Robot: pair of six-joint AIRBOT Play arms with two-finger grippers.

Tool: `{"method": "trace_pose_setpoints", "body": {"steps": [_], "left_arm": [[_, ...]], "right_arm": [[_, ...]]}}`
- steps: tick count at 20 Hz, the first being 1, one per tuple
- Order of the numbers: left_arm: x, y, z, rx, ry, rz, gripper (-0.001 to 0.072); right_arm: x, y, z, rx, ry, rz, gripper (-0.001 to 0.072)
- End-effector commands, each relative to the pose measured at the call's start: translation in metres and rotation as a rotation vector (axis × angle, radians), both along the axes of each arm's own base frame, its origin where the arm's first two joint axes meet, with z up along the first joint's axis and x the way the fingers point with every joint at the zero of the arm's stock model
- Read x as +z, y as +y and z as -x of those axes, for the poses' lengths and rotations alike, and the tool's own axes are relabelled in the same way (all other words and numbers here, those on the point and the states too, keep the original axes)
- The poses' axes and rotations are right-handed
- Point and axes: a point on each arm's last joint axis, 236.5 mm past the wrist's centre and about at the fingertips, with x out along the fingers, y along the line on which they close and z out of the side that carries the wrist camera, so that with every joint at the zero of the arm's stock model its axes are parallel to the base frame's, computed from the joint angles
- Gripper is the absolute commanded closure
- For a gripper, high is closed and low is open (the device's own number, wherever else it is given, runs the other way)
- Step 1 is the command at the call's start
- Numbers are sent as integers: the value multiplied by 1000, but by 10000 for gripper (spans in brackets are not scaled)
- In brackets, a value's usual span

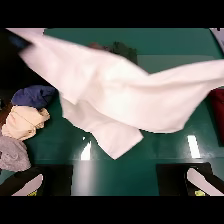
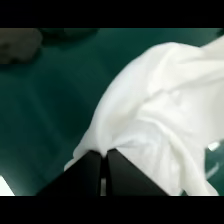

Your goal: Fold the shirts.

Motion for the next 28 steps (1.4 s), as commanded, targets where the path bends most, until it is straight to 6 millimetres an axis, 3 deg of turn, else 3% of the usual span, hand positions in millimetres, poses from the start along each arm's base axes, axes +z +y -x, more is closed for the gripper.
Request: {"method": "trace_pose_setpoints", "body": {"steps": [1, 3, 6, 7, 8, 9, 10, 12, 13, 18, 23, 28], "left_arm": [[-130, -1, -11, -32, 370, -32, 685], [-182, -1, -20, -29, 442, -38, 685], [-216, 1, -30, 17, 474, -26, 684], [-217, 1, -33, 24, 472, -23, 685], [-216, 1, -34, 28, 465, -23, 684], [-216, 1, -34, 27, 465, -23, 684], [-217, 2, -34, 28, 466, -27, 684], [-219, 6, -34, 33, 465, -46, 684], [-220, 7, -34, 34, 464, -53, 685], [-221, 9, -36, 39, 459, -59, 684], [-221, 8, -36, 39, 459, -59, 684], [-221, 8, -33, 34, 467, -60, 684]], "right_arm": [[-124, 40, -18, 150, 285, 18, 691], [-185, 60, -39, 172, 313, 41, 689], [-240, 78, -76, 135, 278, 37, 686], [-248, 79, -88, 123, 261, 40, 577], [-250, 78, -96, 120, 257, 41, 276], [-246, 73, -102, 131, 259, 46, 139], [-239, 67, -101, 153, 269, 50, 141], [-225, 48, -93, 184, 277, 64, 248], [-222, 38, -83, 163, 289, 58, 261], [-252, 17, -14, 54, 360, 27, 262], [-298, 40, 43, 33, 477, -54, 261], [-324, 68, 67, 64, 524, -81, 261]]}}
